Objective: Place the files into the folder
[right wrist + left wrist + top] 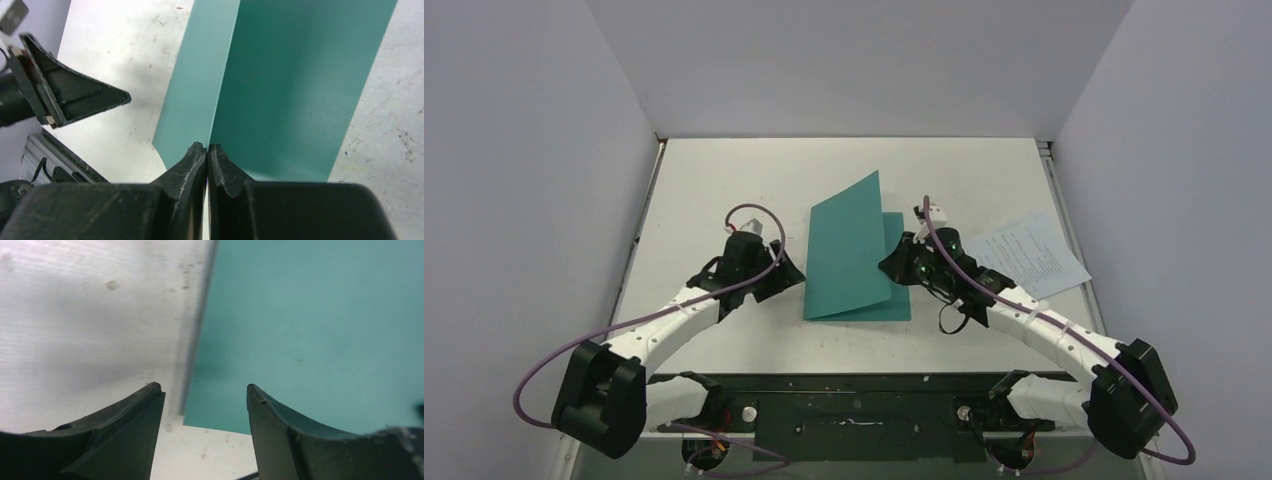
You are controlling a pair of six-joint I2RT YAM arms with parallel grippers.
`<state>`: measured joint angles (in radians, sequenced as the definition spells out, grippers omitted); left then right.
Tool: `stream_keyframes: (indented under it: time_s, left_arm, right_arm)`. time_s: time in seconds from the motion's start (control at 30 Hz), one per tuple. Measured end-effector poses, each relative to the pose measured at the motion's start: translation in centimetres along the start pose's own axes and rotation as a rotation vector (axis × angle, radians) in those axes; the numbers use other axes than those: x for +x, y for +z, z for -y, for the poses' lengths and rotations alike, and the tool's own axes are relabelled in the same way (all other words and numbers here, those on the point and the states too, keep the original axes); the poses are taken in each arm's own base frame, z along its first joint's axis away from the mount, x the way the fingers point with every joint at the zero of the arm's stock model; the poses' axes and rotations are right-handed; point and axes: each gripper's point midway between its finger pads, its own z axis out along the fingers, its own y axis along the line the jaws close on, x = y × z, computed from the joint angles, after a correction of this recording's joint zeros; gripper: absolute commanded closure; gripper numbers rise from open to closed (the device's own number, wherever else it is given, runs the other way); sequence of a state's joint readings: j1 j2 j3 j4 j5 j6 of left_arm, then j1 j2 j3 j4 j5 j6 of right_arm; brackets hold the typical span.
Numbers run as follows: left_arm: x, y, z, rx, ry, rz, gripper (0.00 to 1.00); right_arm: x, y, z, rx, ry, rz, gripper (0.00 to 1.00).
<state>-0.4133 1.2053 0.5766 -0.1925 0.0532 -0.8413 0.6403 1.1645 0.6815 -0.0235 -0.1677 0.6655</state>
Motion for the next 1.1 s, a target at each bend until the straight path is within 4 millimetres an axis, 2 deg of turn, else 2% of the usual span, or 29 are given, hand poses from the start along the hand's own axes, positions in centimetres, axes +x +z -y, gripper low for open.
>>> stream_keyframes:
  time_s: [0.23, 0.37, 0.57, 0.73, 0.93, 1.1]
  left_arm:
    - [-2.0, -4.5, 7.9, 0.187, 0.106, -0.007, 0.34]
    - [-2.9, -7.1, 11.5, 0.279, 0.144, -0.005, 0.32]
    - [-4.9, -9.7, 14.6, 0.345, 0.154, 0.029, 0.30]
    - [-6.0, -10.7, 16.0, 0.372, 0.157, 0.051, 0.30]
    - [-5.4, -9.5, 15.4, 0.335, 0.155, 0.014, 0.30]
    - [-5.0, -9.2, 15.0, 0.319, 0.159, -0.001, 0.35]
  right_arm:
    - [-1.1, -2.2, -4.3, -0.004, -0.140, -0.036, 0.95]
    - [-1.3, -3.4, -6.7, 0.003, -0.214, -0.046, 0.95]
    - [-0.8, -4.2, -8.9, 0.041, -0.300, -0.065, 0.95]
    - [0.1, -4.5, -11.0, 0.073, -0.381, -0.070, 0.95]
    - [1.2, -4.5, -12.9, 0.113, -0.465, -0.063, 0.95]
    - [2.1, -4.4, -14.8, 0.140, -0.538, -0.044, 0.95]
